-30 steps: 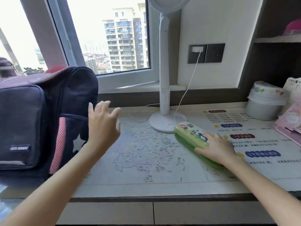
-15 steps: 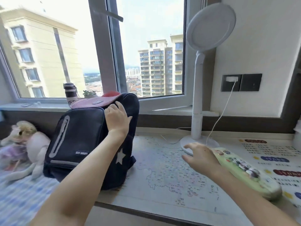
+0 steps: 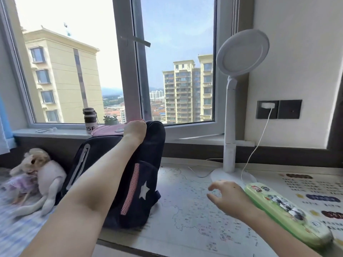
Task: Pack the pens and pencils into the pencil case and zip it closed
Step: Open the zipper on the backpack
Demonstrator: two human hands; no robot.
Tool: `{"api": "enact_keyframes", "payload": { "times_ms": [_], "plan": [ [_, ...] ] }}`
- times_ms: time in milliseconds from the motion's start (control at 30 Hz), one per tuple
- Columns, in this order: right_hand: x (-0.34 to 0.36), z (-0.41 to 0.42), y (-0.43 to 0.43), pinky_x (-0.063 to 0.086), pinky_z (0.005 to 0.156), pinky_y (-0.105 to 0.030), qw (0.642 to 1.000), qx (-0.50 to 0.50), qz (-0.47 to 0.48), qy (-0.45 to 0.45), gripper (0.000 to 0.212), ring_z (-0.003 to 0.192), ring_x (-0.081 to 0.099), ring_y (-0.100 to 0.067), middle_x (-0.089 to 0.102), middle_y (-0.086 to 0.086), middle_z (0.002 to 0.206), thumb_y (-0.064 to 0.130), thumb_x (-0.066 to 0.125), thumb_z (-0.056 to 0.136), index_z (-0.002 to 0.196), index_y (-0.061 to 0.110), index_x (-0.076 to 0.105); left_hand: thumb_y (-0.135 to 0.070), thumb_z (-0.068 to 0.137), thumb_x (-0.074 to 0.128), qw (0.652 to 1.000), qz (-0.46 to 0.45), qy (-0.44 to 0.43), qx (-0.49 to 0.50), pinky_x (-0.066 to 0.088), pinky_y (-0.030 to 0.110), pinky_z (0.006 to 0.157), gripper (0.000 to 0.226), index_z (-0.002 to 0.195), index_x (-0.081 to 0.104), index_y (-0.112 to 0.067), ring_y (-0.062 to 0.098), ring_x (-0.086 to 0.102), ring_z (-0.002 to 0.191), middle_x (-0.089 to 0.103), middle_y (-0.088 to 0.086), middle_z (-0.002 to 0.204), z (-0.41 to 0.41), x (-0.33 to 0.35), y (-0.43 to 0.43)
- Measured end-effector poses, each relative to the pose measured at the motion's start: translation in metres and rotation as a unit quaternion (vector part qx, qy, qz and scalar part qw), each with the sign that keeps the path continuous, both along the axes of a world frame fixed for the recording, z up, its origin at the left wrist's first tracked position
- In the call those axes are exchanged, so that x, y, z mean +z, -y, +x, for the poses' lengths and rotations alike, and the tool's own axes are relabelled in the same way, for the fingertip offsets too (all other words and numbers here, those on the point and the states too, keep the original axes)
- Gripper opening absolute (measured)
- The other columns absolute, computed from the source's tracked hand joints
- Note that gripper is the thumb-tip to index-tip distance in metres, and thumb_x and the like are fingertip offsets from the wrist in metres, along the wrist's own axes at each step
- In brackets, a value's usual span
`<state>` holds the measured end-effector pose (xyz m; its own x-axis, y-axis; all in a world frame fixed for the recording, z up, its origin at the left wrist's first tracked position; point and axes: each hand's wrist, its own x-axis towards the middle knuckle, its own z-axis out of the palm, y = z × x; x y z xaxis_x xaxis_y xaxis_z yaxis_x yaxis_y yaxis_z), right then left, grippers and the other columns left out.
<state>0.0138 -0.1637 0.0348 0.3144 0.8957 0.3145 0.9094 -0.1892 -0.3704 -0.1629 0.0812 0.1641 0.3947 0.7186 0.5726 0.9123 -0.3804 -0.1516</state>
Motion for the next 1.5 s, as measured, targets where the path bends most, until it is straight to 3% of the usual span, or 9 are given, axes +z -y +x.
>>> {"api": "enact_keyframes", "payload": {
  "times_ms": [233,400,633,767,1033,1133,1233,1367,1500],
  "plan": [
    [0.006,0.003,0.007,0.044,0.087,-0.023,0.998,-0.001,0.049,-0.051,0.031,0.104,0.059,-0.011,0.066,0.003,0.113,0.034,0.055,0.089,0.115,0.020,0.063,-0.001,0.089,0.041,0.990,0.114,-0.061,-0.060,0.054,0.039,0.062,0.019,0.102,0.054,0.003,0.034,0.066,0.074,0.068,0.020,0.086,-0.038,-0.010,0.032],
    [0.020,-0.004,0.001,0.048,0.073,-0.023,0.983,0.018,0.123,-0.134,0.030,0.092,0.061,-0.012,0.068,0.001,0.104,0.035,0.052,0.092,0.112,0.017,0.063,-0.021,0.091,0.040,0.937,0.205,0.035,-0.280,0.052,0.036,0.049,0.028,0.085,0.058,0.000,0.031,0.063,0.059,0.067,0.015,0.069,-0.079,-0.011,0.073],
    [0.057,0.004,0.011,0.051,0.083,-0.040,0.880,0.019,0.242,-0.408,0.042,0.097,0.061,-0.020,0.063,0.002,0.108,0.055,0.037,0.091,0.118,0.028,0.054,-0.029,0.096,0.034,0.859,0.107,0.073,-0.496,0.043,0.022,0.077,0.037,0.101,0.061,-0.004,0.018,0.059,0.085,0.071,0.010,0.091,-0.056,-0.015,0.129],
    [0.061,0.032,0.043,0.054,0.076,-0.045,0.805,-0.079,0.153,-0.568,0.071,0.089,0.064,-0.033,0.066,-0.018,0.097,0.074,0.036,0.080,0.099,0.011,0.060,-0.024,0.094,0.040,0.824,0.012,0.029,-0.565,0.047,0.028,0.086,0.031,0.106,0.063,-0.008,0.016,0.060,0.099,0.070,0.006,0.105,-0.016,-0.022,0.137],
    [-0.005,0.018,0.082,0.057,0.065,-0.032,0.872,-0.093,-0.148,-0.457,0.039,0.074,0.068,-0.028,0.069,-0.021,0.089,0.051,0.041,0.092,0.101,0.013,0.047,-0.038,0.096,0.031,0.801,-0.092,-0.066,-0.588,0.037,0.018,0.102,0.045,0.104,0.069,-0.014,0.010,0.051,0.117,0.067,-0.004,0.112,-0.031,-0.070,0.116],
    [-0.003,0.031,0.078,0.055,0.056,-0.028,0.931,-0.134,-0.067,-0.332,0.034,0.065,0.070,-0.026,0.073,-0.015,0.072,0.036,0.050,0.092,0.081,0.005,0.062,-0.039,0.095,0.038,0.824,-0.108,-0.032,-0.555,0.045,0.026,0.097,0.037,0.104,0.069,-0.023,0.006,0.052,0.119,0.066,-0.012,0.113,-0.063,-0.078,0.092],
    [-0.003,0.057,0.064,0.051,0.078,-0.034,0.963,-0.217,0.072,-0.139,0.028,0.094,0.065,-0.030,0.071,-0.012,0.101,0.023,0.052,0.087,0.106,0.008,0.065,-0.045,0.093,0.040,0.836,-0.106,-0.029,-0.538,0.048,0.028,0.092,0.035,0.103,0.070,-0.028,0.004,0.054,0.116,0.067,-0.016,0.111,-0.077,-0.084,0.085],
    [-0.020,0.063,0.051,0.052,0.065,-0.022,0.929,-0.071,-0.035,-0.363,0.034,0.079,0.062,-0.018,0.067,-0.006,0.093,0.004,0.057,0.082,0.114,0.014,0.057,-0.046,0.089,0.048,0.826,-0.121,0.014,-0.550,0.047,0.027,0.093,0.032,0.096,0.072,-0.026,0.005,0.056,0.113,0.070,-0.014,0.106,-0.072,-0.093,0.088],
    [-0.053,0.071,0.048,0.053,0.050,-0.025,0.858,-0.107,0.065,-0.498,0.011,0.052,0.059,-0.019,0.060,-0.015,0.076,-0.002,0.054,0.089,0.095,-0.010,0.059,-0.024,0.074,0.065,0.784,-0.306,0.187,-0.507,0.040,0.027,0.101,0.015,0.086,0.074,-0.021,0.007,0.048,0.123,0.065,-0.011,0.116,-0.069,-0.105,0.097]
  ]
}}
